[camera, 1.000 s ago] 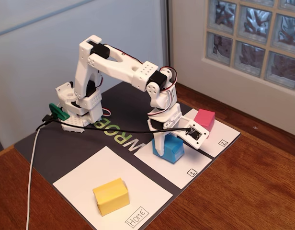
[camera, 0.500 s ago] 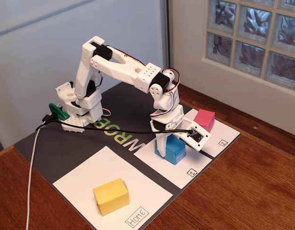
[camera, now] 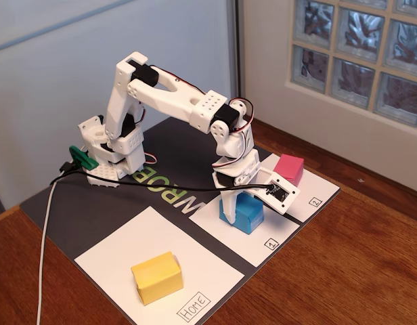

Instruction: Move box blue to zone 1

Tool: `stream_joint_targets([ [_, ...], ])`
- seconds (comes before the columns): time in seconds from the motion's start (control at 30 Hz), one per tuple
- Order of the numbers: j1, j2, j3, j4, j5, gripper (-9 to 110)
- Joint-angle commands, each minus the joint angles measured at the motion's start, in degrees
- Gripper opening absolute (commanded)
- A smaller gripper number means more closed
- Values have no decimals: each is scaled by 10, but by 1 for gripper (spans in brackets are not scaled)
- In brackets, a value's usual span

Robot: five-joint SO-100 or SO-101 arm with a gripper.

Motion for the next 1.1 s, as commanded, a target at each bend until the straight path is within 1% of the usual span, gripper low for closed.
stream_joint_targets([
  [0.0,11,4,-13,-7,-9,18],
  [0.03,11,5,-13,-7,-9,22],
  [0.13,13,11,-13,-5,-10,28],
  [0.43,20,24,-14,1,-17,36],
  [0.67,22,52,-15,18,-15,40],
  [0.73,21,61,-22,31,-15,42],
  [0.83,18,76,-30,49,-15,48],
  [1.07,18,118,-54,97,-13,53],
])
